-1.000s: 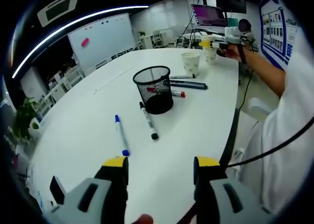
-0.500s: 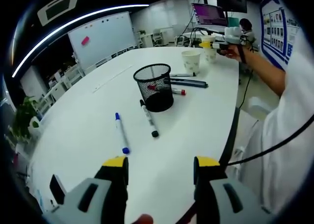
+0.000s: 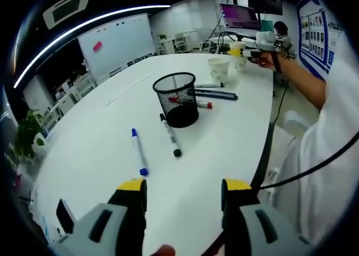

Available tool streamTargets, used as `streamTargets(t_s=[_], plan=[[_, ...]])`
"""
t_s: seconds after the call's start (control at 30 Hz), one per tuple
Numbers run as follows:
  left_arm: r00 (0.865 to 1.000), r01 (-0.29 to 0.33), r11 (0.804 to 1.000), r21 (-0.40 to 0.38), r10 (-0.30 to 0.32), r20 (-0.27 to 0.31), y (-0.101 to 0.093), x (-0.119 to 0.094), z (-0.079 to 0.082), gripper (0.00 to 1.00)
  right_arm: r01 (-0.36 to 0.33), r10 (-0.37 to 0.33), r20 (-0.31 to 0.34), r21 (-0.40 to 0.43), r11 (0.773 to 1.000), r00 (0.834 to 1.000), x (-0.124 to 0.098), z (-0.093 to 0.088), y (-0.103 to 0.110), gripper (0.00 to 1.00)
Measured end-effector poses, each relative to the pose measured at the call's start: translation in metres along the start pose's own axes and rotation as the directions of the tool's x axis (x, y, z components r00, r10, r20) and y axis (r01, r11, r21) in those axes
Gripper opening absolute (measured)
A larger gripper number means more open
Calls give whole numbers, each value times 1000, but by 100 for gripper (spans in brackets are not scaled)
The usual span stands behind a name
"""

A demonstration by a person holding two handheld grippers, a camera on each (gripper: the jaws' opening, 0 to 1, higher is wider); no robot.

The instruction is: Place the scattered laser pointers and whiteboard markers into the pen holder and stack the scattered paper cups together

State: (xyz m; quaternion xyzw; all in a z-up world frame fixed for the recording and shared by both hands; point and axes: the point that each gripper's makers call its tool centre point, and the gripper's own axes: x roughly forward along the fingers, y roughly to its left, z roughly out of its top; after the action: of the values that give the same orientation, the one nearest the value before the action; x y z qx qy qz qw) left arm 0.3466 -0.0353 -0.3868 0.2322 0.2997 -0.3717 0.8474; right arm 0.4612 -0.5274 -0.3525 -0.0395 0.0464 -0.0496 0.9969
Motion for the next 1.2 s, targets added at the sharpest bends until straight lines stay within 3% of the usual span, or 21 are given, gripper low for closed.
streamTargets(t_s=[1.2], plan=[[1000,14,1000,2,-14,15,-1,1,3,54,-21,20,-19,-66,998,1000,1,-3,6,53]])
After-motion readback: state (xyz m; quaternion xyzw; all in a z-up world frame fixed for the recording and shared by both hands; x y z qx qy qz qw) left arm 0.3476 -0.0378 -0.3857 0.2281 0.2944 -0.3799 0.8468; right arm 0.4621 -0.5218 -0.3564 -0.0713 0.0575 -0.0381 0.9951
